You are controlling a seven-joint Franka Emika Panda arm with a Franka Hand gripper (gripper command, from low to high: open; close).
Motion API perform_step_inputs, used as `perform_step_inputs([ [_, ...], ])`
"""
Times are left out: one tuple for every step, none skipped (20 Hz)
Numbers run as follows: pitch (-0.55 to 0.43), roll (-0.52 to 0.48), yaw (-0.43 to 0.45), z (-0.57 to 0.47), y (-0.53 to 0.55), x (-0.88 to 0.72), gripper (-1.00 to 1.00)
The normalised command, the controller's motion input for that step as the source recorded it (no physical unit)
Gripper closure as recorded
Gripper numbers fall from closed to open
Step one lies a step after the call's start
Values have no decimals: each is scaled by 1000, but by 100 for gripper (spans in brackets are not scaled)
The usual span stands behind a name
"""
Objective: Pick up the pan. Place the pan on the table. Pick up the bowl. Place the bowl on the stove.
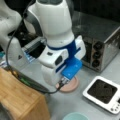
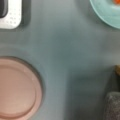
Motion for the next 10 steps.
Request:
perform_step_inputs([
  [291, 217, 71, 221, -154, 506, -100],
  [304, 216, 74, 242, -145, 501, -100],
  [319, 205, 66, 272, -137, 491, -100],
  [330, 199, 57, 292, -129, 491, -100],
  [329, 195, 58, 289, -128, 504, -100],
  [317, 191, 69, 274, -140, 518, -100],
  [302, 186, 73, 236, -163, 533, -100],
  [272, 197, 84, 187, -202, 538, -100],
  [263, 207, 95, 140, -256, 547, -100],
  [261, 212, 95, 117, -285, 531, -100],
])
